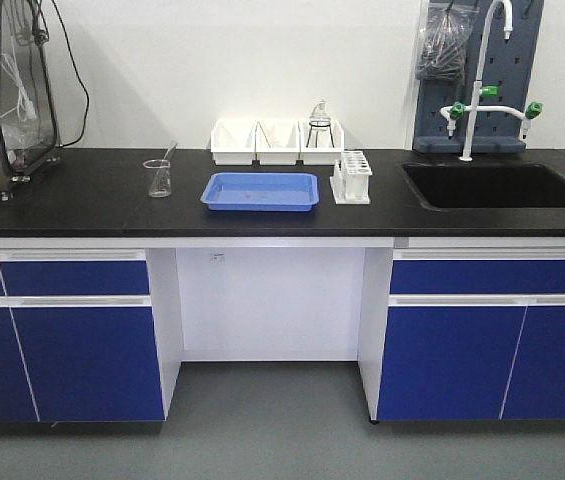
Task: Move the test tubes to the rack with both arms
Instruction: 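Drive the base forward toward the bench with the beaker and rack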
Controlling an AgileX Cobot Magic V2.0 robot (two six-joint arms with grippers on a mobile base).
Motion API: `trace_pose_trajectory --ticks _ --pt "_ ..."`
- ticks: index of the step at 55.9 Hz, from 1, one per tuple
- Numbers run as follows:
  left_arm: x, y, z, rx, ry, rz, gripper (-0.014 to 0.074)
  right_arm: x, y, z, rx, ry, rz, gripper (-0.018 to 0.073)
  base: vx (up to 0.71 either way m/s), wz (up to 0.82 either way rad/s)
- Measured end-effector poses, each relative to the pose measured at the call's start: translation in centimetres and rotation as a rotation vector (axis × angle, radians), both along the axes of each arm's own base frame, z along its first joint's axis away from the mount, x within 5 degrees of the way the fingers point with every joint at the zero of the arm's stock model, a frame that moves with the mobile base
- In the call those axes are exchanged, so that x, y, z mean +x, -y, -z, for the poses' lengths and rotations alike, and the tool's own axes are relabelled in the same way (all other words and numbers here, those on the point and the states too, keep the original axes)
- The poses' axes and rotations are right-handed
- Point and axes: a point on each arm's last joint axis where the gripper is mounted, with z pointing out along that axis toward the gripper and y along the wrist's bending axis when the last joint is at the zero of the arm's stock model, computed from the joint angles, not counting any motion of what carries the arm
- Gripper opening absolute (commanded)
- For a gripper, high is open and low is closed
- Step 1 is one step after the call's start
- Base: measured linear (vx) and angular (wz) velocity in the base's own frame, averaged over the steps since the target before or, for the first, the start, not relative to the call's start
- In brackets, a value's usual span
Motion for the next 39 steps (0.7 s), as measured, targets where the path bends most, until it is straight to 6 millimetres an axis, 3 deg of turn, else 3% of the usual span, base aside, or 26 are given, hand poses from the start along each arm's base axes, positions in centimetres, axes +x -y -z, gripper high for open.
trace_pose_trajectory --ticks 39 --pt "0.00 0.00 0.00 0.000 0.000 0.000 -0.0008 0.00 0.00 0.00 0.000 0.000 0.000 -0.0011 0.15 -0.04"
